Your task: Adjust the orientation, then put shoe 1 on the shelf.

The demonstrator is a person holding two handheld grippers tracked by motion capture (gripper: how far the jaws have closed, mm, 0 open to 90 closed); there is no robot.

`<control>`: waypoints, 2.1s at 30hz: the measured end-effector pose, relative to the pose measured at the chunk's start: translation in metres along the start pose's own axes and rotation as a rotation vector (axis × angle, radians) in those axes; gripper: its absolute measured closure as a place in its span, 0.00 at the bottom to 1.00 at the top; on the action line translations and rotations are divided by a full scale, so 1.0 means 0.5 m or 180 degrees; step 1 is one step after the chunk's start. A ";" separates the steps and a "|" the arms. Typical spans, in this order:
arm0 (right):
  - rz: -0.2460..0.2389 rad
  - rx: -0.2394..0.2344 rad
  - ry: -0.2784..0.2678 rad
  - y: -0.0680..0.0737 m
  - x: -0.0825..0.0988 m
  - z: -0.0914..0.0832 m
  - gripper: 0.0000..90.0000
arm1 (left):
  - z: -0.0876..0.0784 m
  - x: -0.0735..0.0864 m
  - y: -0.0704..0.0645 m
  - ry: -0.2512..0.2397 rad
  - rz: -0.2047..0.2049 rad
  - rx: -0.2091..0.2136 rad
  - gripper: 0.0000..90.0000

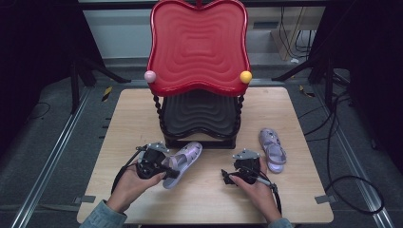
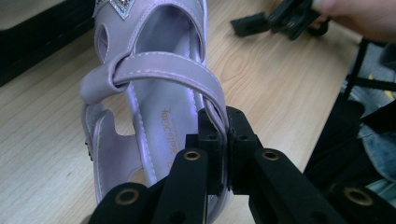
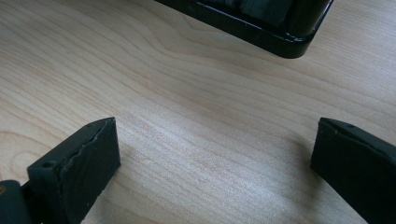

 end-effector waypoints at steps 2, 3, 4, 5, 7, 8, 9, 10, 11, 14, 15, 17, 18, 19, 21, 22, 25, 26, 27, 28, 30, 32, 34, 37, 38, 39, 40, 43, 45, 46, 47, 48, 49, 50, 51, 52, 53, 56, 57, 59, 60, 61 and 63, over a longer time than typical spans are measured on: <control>0.0001 0.0002 -0.0001 0.000 0.000 0.000 0.02 | -0.004 -0.003 -0.005 -0.0030 -0.0005 0.0021 0.96; 0.0004 0.0002 0.0000 0.000 0.000 0.000 0.02 | -0.009 -0.007 -0.009 -0.0047 0.0009 0.0037 0.96; 0.0005 0.0001 -0.0001 0.000 0.000 0.000 0.02 | -0.018 -0.016 -0.017 -0.0097 0.0025 0.0042 0.96; 0.0001 0.0005 0.0001 0.000 0.000 0.000 0.02 | -0.023 -0.023 -0.022 -0.0149 0.0020 0.0061 0.96; 0.0001 0.0003 -0.0001 0.000 0.000 0.000 0.02 | -0.028 -0.037 -0.027 -0.0224 0.0000 0.0079 0.96; 0.0001 0.0003 0.0000 0.000 0.000 0.000 0.02 | -0.029 -0.043 -0.027 -0.0243 -0.0004 0.0078 0.96; 0.0001 0.0003 0.0000 0.000 0.000 0.000 0.02 | -0.029 -0.043 -0.027 -0.0243 -0.0004 0.0078 0.96; 0.0002 0.0002 0.0000 0.000 0.000 0.000 0.02 | -0.032 -0.059 -0.028 -0.0316 -0.0030 0.0069 0.96; 0.0002 0.0002 0.0000 0.000 0.000 0.000 0.02 | -0.032 -0.059 -0.028 -0.0316 -0.0030 0.0069 0.96; 0.0001 0.0004 -0.0001 0.000 0.000 0.000 0.02 | -0.037 -0.093 -0.030 -0.0516 -0.0103 0.0030 0.96; 0.0001 0.0004 -0.0001 0.000 0.000 0.000 0.02 | -0.037 -0.093 -0.030 -0.0516 -0.0103 0.0030 0.96; -0.0003 0.0000 -0.0002 0.000 0.000 0.000 0.02 | -0.037 -0.114 -0.032 -0.0582 -0.0084 -0.0051 0.96; -0.0006 0.0005 -0.0001 0.000 0.000 0.000 0.02 | -0.037 -0.132 -0.034 -0.0644 -0.0052 -0.0126 0.96; -0.0007 0.0001 -0.0005 0.000 0.000 0.000 0.02 | -0.036 -0.140 -0.035 -0.0669 -0.0043 -0.0170 0.96; -0.0005 0.0003 -0.0005 0.000 0.000 0.000 0.02 | -0.035 -0.146 -0.034 -0.0681 -0.0039 -0.0189 0.96; -0.0006 0.0003 -0.0006 0.000 0.000 0.000 0.02 | -0.032 -0.165 -0.034 -0.0764 -0.0080 -0.0208 0.96; -0.0003 0.0003 -0.0006 0.000 0.000 0.000 0.02 | -0.028 -0.189 -0.031 -0.0887 -0.0137 -0.0282 0.96; -0.0003 0.0006 -0.0002 0.000 0.000 0.000 0.02 | -0.028 -0.194 -0.030 -0.0919 -0.0166 -0.0284 0.96; -0.0004 0.0006 -0.0002 0.000 0.000 0.000 0.02 | -0.029 -0.201 -0.029 -0.0977 -0.0211 -0.0295 0.96; -0.0004 0.0006 -0.0002 0.000 0.000 0.000 0.02 | -0.029 -0.201 -0.029 -0.0977 -0.0211 -0.0295 0.96; -0.0005 0.0010 -0.0001 0.000 0.000 0.000 0.02 | -0.029 -0.212 -0.028 -0.1051 -0.0238 -0.0388 0.96; -0.0003 0.0006 -0.0002 0.000 0.000 0.000 0.02 | -0.029 -0.218 -0.027 -0.1089 -0.0228 -0.0431 0.96; -0.0003 0.0009 0.0000 0.000 0.000 0.000 0.02 | -0.028 -0.223 -0.026 -0.1156 -0.0255 -0.0470 0.96; -0.0003 0.0010 0.0000 0.000 0.000 0.000 0.02 | -0.025 -0.227 -0.025 -0.1237 -0.0301 -0.0490 0.96; -0.0001 0.0008 0.0000 0.000 0.000 0.000 0.02 | -0.023 -0.230 -0.021 -0.1309 -0.0310 -0.0542 0.96; -0.0006 0.0003 -0.0003 0.000 0.000 0.000 0.02 | -0.021 -0.232 -0.020 -0.1349 -0.0331 -0.0575 0.96; -0.0013 0.0005 -0.0002 -0.001 0.000 0.000 0.02 | -0.020 -0.234 -0.016 -0.1387 -0.0326 -0.0618 0.96; -0.0020 0.0002 -0.0002 -0.001 0.000 0.000 0.02 | -0.016 -0.238 -0.010 -0.1454 -0.0371 -0.0678 0.96; -0.0020 0.0006 0.0000 -0.001 0.000 0.000 0.02 | -0.014 -0.241 -0.004 -0.1502 -0.0397 -0.0705 0.96; -0.0017 0.0005 0.0000 -0.001 0.000 0.000 0.02 | -0.011 -0.244 0.001 -0.1568 -0.0447 -0.0734 0.96; -0.0019 0.0002 -0.0002 -0.001 0.000 0.000 0.02 | -0.009 -0.246 0.004 -0.1600 -0.0463 -0.0749 0.96; -0.0019 0.0002 -0.0002 -0.001 0.000 0.000 0.02 | -0.009 -0.246 0.004 -0.1600 -0.0463 -0.0749 0.96; -0.0019 0.0003 -0.0002 -0.001 0.000 0.000 0.02 | -0.007 -0.247 0.008 -0.1645 -0.0482 -0.0777 0.96; -0.0019 0.0003 -0.0002 -0.001 0.000 0.000 0.02 | -0.004 -0.250 0.015 -0.1702 -0.0450 -0.0904 0.96; -0.0019 0.0002 -0.0002 -0.001 0.000 0.000 0.02 | -0.002 -0.251 0.018 -0.1715 -0.0453 -0.0937 0.96; -0.0018 0.0006 0.0000 -0.001 0.000 0.000 0.02 | 0.000 -0.253 0.021 -0.1735 -0.0466 -0.0950 0.96; -0.0017 0.0004 0.0002 -0.001 0.000 -0.001 0.02 | 0.001 -0.253 0.024 -0.1741 -0.0477 -0.0954 0.96; -0.0013 0.0003 0.0002 -0.001 0.000 0.000 0.02 | 0.009 -0.254 0.030 -0.1757 -0.0513 -0.0971 0.96; -0.0017 0.0000 0.0001 -0.001 0.000 0.000 0.02 | 0.012 -0.254 0.031 -0.1772 -0.0512 -0.0990 0.96; -0.0012 -0.0001 0.0003 0.000 0.000 0.000 0.02 | 0.014 -0.254 0.031 -0.1772 -0.0494 -0.1024 0.96; -0.0011 -0.0001 0.0002 0.000 0.000 0.000 0.02 | 0.018 -0.255 0.032 -0.1783 -0.0477 -0.1083 0.96; -0.0011 -0.0001 0.0002 0.000 0.000 0.000 0.02 | 0.018 -0.255 0.032 -0.1783 -0.0477 -0.1083 0.96; -0.0012 -0.0006 0.0002 0.000 0.000 0.000 0.02 | 0.022 -0.255 0.034 -0.1813 -0.0498 -0.1116 0.96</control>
Point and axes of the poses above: each handheld gripper's, and its own axes: z roughly forward along the jaws, x roughly out of its underside, y roughly to its left, the point moved 4 cm from there along z, roughly forward along the jaws, and after that the axes turned 9 degrees about -x, right-handed, at the moved point
